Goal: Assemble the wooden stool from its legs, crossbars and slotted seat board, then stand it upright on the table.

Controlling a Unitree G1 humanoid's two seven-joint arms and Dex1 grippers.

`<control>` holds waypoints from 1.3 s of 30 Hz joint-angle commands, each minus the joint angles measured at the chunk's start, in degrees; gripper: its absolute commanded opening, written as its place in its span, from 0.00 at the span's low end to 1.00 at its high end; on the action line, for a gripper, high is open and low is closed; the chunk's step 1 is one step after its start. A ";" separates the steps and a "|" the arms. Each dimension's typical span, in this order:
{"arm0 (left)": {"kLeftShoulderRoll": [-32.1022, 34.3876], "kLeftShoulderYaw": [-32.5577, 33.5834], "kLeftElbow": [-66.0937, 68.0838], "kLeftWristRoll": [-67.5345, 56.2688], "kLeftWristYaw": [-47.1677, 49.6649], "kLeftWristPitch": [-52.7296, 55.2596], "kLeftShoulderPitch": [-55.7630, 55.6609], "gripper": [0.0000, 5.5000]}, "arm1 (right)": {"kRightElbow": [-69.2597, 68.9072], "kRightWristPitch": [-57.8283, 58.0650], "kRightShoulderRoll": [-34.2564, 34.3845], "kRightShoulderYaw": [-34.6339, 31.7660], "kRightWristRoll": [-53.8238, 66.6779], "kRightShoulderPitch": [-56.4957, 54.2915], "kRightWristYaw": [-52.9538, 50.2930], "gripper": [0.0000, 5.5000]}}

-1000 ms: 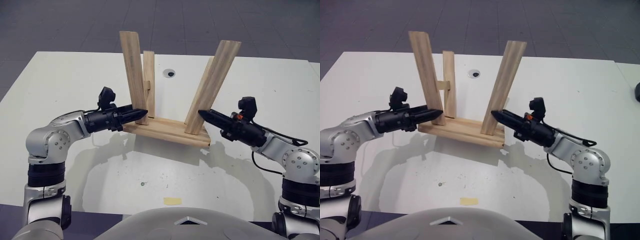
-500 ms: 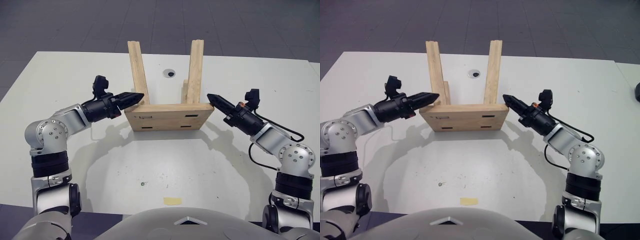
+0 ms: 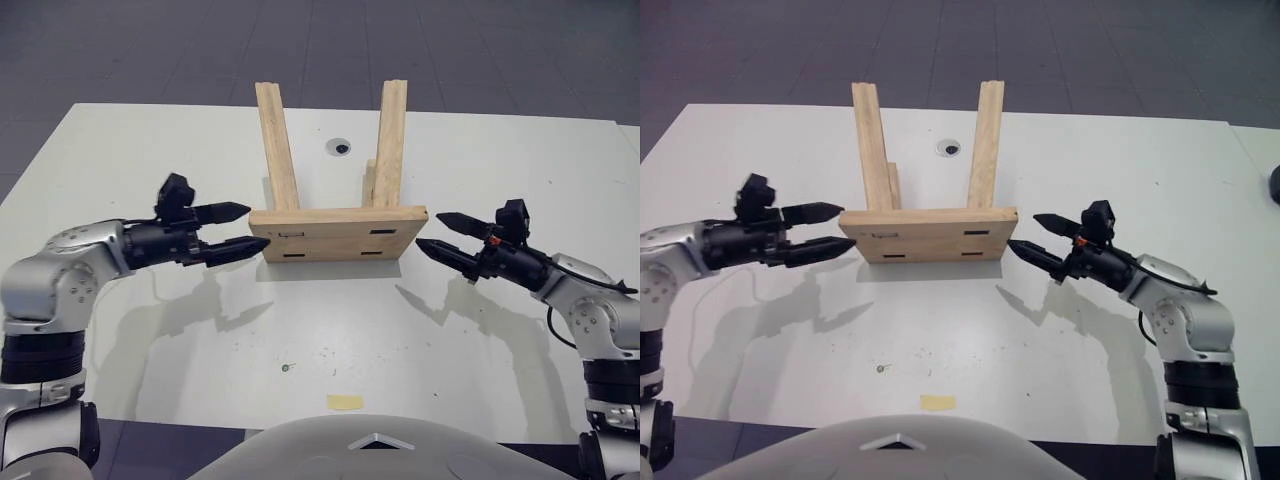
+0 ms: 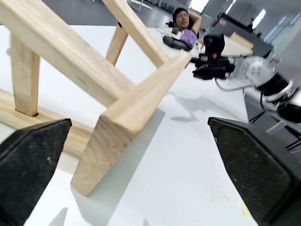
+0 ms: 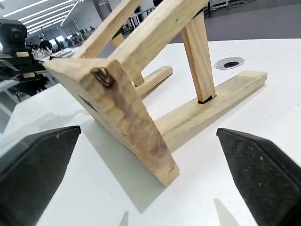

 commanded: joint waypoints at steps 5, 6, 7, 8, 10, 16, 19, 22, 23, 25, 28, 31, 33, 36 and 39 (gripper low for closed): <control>-3.77 -9.12 11.82 11.43 -3.18 -12.29 -4.43 0.92 | 9.26 -2.95 3.98 7.34 -5.58 -8.61 7.44 0.90; -3.52 -9.26 12.97 11.64 -4.02 -12.48 -4.32 0.89 | 9.98 -2.92 4.65 7.46 -5.73 -8.81 7.64 0.86; -3.43 -9.28 13.74 11.80 -4.68 -12.55 -4.19 0.86 | 10.44 -2.64 5.15 7.48 -5.70 -8.87 7.85 0.84; -3.43 -9.38 14.36 12.09 -5.19 -12.76 -3.94 0.84 | 10.70 -2.12 5.50 7.50 -5.47 -8.72 8.14 0.82; -3.73 -9.64 15.36 12.66 -5.87 -12.91 -3.65 0.78 | 10.69 -0.82 5.90 7.32 -4.87 -8.13 8.42 0.76; -6.40 -10.19 16.07 12.35 -6.20 -11.85 -3.56 0.59 | 10.82 1.89 8.36 6.43 -3.70 -6.67 7.41 0.59; -6.39 -9.80 13.83 10.51 -7.36 -9.33 -2.97 0.51 | 7.56 5.43 7.83 6.41 -1.93 -4.45 8.67 0.57; -5.46 -9.09 10.24 7.44 -9.04 -4.55 -0.35 0.44 | 2.54 11.34 5.86 4.24 3.12 -2.13 10.60 0.57; -5.19 -8.19 8.16 5.61 -9.14 -2.26 0.91 0.44 | 0.17 14.56 5.83 2.12 6.94 -1.65 10.08 0.57; -5.76 -4.10 3.36 -0.71 -7.32 4.20 2.43 0.43 | -6.03 21.11 7.37 -3.25 17.26 -0.99 6.10 0.57; -10.82 6.08 -2.05 -12.51 3.68 13.35 0.55 0.41 | -13.40 23.81 13.47 -9.90 37.13 -2.67 -7.80 0.57; -17.79 11.59 -5.19 -19.63 18.63 16.05 -4.50 0.39 | -16.02 17.41 20.67 -11.99 51.36 -5.25 -23.35 0.52; -21.10 13.52 -6.21 -25.49 26.06 16.71 -7.69 0.39 | -17.30 13.83 24.04 -12.30 54.36 -5.98 -29.96 0.50; -24.61 14.76 -6.97 -28.65 35.59 16.10 -10.77 0.38 | -16.43 11.88 25.71 -13.07 53.17 -7.18 -35.21 0.44; -28.04 15.93 -6.32 -30.42 44.79 14.77 -13.17 0.36 | -13.49 9.68 25.92 -13.89 50.38 -9.95 -39.88 0.35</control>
